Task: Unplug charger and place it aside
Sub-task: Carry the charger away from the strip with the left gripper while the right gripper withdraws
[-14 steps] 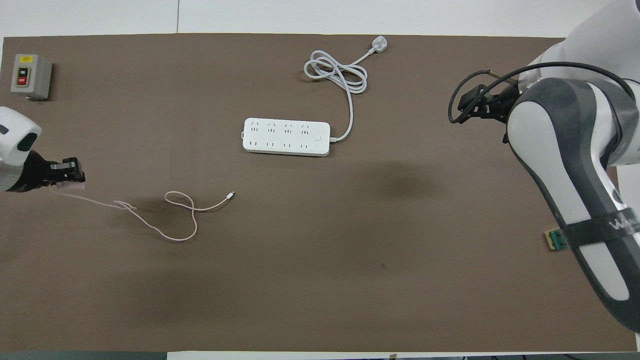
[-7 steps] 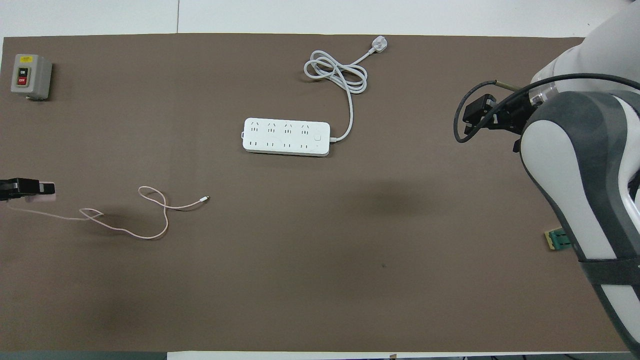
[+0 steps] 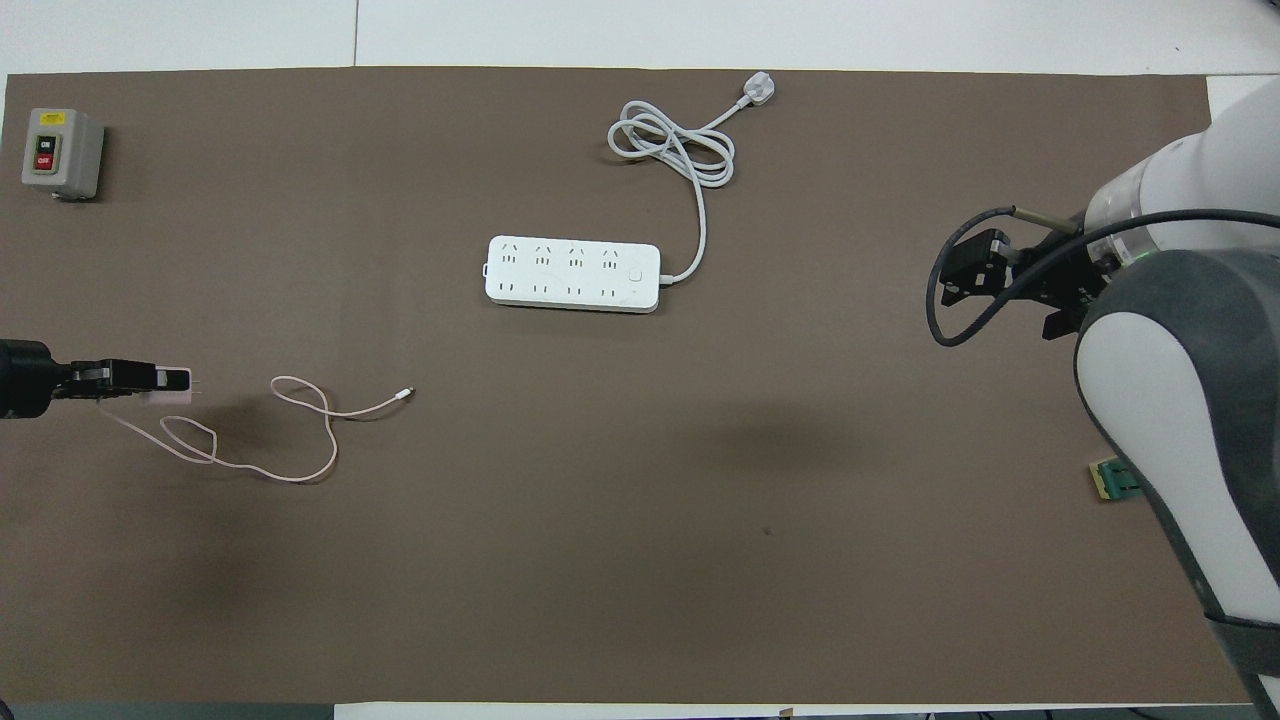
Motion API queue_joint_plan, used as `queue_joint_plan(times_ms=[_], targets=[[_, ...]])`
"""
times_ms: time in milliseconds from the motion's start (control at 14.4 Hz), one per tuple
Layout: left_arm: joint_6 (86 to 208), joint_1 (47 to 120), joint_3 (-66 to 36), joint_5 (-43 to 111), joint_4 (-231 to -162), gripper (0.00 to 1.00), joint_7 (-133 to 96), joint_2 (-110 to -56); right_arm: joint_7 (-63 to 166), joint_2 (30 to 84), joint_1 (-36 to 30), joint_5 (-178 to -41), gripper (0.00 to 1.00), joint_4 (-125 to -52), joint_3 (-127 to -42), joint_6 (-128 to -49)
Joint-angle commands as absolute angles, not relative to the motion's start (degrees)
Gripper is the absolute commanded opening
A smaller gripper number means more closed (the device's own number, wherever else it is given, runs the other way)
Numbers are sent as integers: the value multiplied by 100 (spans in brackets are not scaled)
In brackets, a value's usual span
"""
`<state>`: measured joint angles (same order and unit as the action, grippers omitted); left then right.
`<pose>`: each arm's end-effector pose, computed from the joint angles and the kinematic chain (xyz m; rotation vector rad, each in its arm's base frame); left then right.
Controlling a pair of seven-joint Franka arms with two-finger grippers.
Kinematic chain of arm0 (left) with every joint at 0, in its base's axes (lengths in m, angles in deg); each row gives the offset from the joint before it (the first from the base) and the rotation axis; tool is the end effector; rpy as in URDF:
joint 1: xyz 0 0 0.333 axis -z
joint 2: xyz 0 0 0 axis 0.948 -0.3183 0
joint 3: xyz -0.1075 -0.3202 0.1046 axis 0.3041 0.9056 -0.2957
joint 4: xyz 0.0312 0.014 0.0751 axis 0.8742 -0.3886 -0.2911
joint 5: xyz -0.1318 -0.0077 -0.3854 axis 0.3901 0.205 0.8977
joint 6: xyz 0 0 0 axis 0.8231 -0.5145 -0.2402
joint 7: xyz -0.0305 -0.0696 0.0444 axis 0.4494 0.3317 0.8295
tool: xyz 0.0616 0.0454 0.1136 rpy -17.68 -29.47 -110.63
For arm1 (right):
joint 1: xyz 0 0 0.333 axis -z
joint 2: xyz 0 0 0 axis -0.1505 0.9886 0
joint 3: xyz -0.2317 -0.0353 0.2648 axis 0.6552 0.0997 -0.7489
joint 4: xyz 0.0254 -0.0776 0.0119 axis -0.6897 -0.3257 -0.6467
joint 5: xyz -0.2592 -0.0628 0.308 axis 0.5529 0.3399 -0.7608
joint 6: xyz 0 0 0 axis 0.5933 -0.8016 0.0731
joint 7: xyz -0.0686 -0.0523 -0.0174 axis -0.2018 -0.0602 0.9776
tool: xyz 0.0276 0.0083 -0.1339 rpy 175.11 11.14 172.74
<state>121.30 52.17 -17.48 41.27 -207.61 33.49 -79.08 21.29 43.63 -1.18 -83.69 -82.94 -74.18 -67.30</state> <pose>0.5398 0.1323 0.3651 2.5890 -0.0159 0.0357 0.5762 0.0781 0.5526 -3.0431 0.4414 0.1337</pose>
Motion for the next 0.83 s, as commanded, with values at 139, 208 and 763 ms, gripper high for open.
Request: queue_joint_plan(times_ms=[139, 208, 763], targets=[[11950, 5500, -1783, 4812, -20783, 0, 3893, -8229, 3045, 4195, 207, -8269, 100, -8641, -7476, -6993], [11836, 5500, -1783, 4997, -20827, 0, 4061, -8307, 3036, 4186, 180, -8269, 100, -8659, -7476, -6992], [11528, 5096, -1836, 4990, -20819, 0, 4836, -8502, 3053, 4265, 180, -8260, 100, -8562, -7476, -7072]])
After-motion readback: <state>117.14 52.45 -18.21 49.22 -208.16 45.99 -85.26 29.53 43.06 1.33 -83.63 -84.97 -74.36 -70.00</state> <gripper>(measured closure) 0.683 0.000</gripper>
